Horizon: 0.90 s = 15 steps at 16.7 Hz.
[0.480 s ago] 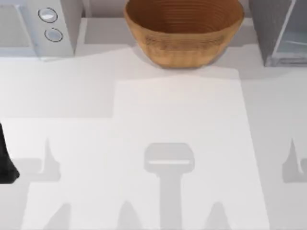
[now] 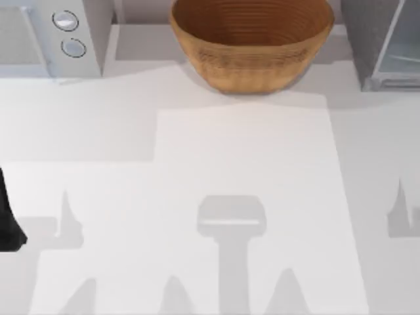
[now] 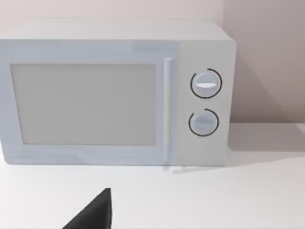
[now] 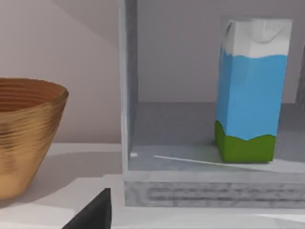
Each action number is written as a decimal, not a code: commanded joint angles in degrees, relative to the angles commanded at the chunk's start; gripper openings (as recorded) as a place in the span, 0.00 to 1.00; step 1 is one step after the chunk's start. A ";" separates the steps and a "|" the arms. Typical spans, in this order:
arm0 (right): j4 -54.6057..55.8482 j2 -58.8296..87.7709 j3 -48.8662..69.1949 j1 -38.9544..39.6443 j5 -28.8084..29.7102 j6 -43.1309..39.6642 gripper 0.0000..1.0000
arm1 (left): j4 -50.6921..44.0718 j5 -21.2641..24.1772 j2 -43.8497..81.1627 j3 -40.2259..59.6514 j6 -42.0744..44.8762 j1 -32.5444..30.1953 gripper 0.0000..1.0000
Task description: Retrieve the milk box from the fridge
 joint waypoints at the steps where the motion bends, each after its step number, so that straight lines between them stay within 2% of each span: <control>1: 4.06 4.13 0.52 -1.32 -1.24 0.02 1.00 | 0.00 0.00 0.00 0.00 0.00 0.00 1.00; 11: 51.75 60.61 4.69 -16.93 -16.15 0.75 1.00 | 0.00 0.00 0.00 0.00 0.00 0.00 1.00; 15: 67.15 77.69 6.47 -22.07 -21.18 0.97 1.00 | 0.00 0.00 0.00 0.00 0.00 0.00 1.00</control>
